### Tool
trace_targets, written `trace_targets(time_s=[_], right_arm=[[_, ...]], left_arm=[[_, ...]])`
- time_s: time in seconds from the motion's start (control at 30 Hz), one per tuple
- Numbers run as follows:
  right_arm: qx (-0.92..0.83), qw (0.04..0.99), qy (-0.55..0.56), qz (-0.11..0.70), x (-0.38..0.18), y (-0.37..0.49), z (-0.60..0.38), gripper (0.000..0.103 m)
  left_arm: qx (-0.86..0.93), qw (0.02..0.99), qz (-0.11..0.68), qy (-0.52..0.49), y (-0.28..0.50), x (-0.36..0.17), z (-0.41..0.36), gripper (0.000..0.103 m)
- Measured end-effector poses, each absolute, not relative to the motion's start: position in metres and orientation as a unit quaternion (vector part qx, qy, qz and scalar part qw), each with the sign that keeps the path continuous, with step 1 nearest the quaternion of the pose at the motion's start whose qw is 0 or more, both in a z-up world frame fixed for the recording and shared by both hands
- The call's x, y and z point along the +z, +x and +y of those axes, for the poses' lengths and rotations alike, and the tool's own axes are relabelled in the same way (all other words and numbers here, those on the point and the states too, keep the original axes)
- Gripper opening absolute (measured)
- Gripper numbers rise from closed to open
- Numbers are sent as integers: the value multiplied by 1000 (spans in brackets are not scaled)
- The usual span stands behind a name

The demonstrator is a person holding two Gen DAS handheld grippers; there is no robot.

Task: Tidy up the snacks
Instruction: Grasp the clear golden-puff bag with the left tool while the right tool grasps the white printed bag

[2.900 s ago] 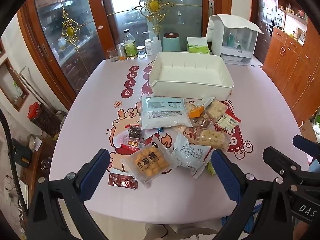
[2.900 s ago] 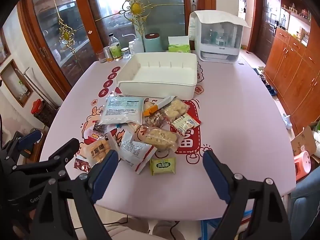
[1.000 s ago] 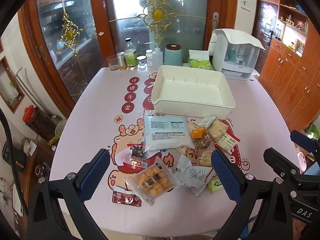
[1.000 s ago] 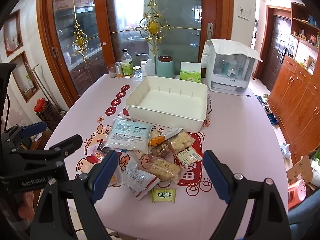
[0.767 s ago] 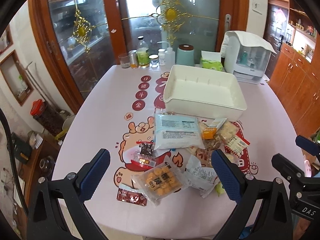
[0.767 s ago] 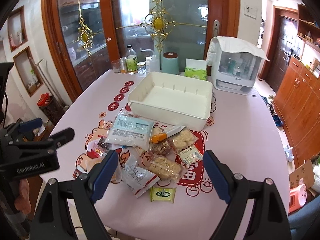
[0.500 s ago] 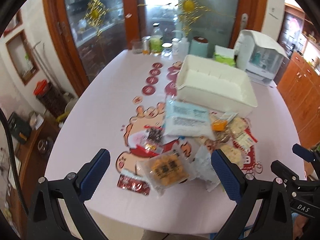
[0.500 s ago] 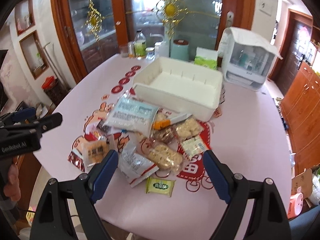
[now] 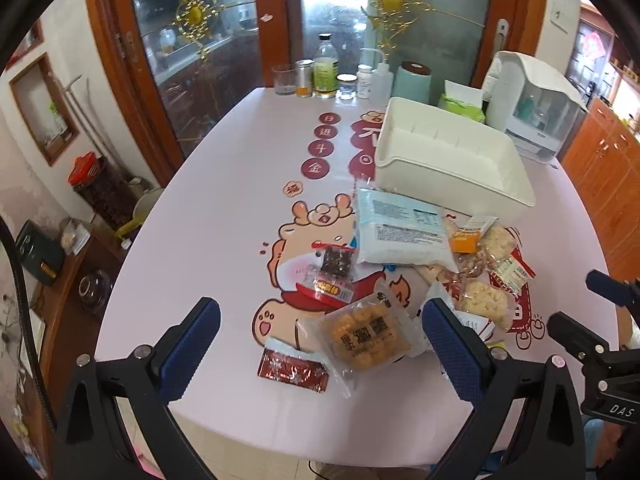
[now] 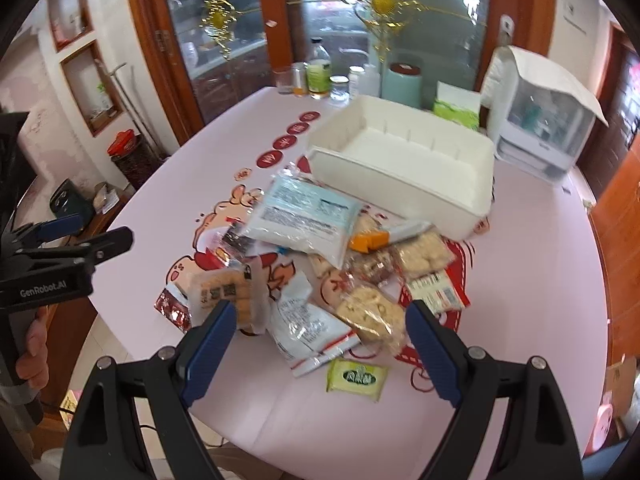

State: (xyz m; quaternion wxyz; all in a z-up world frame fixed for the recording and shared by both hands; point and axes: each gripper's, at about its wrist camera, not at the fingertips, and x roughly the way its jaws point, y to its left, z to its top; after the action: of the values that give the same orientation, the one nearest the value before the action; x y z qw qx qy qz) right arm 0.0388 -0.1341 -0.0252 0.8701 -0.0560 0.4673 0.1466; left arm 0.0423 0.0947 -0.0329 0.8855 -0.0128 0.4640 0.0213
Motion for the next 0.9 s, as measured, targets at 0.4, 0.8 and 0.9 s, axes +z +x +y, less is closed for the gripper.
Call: trace_targets(time_s=[0.4,0.8,0.9], right_arm=[[174,859,-122,465,-37,47,-99,87],[175,796,-130,565,-131,75,-96,87],[183,785,-142,575,-150,79,-93,87]], left_arm=[[-35,890,455,-3,55,-40,101,101],[-135,841,521,59,75,-131,86,101],[-146,821,544,96,82,-157,74,101]])
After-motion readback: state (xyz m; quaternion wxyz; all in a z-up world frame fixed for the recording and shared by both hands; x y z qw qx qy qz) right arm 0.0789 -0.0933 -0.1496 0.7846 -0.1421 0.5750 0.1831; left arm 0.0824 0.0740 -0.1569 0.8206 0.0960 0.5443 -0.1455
